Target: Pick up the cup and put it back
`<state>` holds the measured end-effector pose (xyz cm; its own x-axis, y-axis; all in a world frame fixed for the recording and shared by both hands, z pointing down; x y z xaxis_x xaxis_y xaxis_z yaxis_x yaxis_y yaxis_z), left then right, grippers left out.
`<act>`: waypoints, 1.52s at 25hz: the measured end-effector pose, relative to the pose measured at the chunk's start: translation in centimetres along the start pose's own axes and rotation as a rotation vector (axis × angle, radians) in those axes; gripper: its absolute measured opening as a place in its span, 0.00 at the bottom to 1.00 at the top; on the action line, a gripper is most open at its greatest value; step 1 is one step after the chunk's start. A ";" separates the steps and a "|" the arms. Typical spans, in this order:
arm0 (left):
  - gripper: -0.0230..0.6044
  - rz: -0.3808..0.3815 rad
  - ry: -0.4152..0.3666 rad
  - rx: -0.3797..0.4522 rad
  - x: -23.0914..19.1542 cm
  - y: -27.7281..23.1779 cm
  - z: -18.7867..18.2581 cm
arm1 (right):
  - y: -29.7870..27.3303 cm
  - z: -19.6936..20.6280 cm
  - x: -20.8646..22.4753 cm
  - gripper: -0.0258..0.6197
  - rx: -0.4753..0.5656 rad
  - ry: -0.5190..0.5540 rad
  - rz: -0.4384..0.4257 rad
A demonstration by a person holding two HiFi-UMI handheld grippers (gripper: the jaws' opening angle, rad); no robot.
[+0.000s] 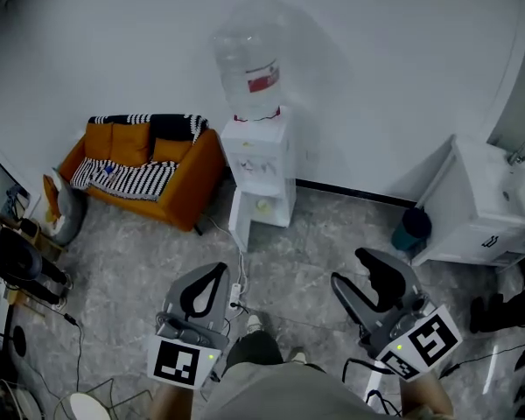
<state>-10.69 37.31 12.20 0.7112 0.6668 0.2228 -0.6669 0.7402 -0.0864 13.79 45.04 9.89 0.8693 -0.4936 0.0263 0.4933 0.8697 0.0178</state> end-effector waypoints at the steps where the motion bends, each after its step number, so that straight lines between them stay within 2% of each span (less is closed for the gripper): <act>1: 0.04 -0.008 0.008 0.002 -0.3 -0.3 0.0 | -0.2 0.2 0.3 0.35 -0.002 -0.003 -0.001; 10: 0.04 -0.011 0.020 0.020 -2.9 -3.8 1.2 | -4.1 0.7 2.5 0.35 -0.019 0.008 -0.001; 16: 0.04 -0.020 0.051 0.036 -6.9 -7.9 2.6 | -9.3 1.1 4.5 0.35 -0.047 0.023 -0.008; 25: 0.04 -0.040 0.085 0.018 -16.6 -15.2 5.1 | -21.4 2.5 8.4 0.35 -0.111 -0.001 -0.035; 30: 0.04 -0.057 0.010 -0.018 -22.7 -18.8 6.9 | -28.9 2.9 9.9 0.35 -0.124 0.003 -0.042; 38: 0.04 -0.030 0.065 -0.029 -29.0 -22.7 9.4 | -37.0 3.3 12.3 0.35 -0.126 0.010 -0.012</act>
<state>-18.26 0.37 16.87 0.7443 0.6478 0.1626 -0.6390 0.7615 -0.1088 6.09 6.78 12.81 0.8631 -0.5047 0.0172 0.5034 0.8573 -0.1081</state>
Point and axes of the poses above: the fingertips, and each gripper's own axes: y backward along the fingers, x to its right, z out of its underside, the point moved 7 cm from there along y, backward along the fingers, and after that the axes turned 4 degrees about -z, right-handed, at the moved point
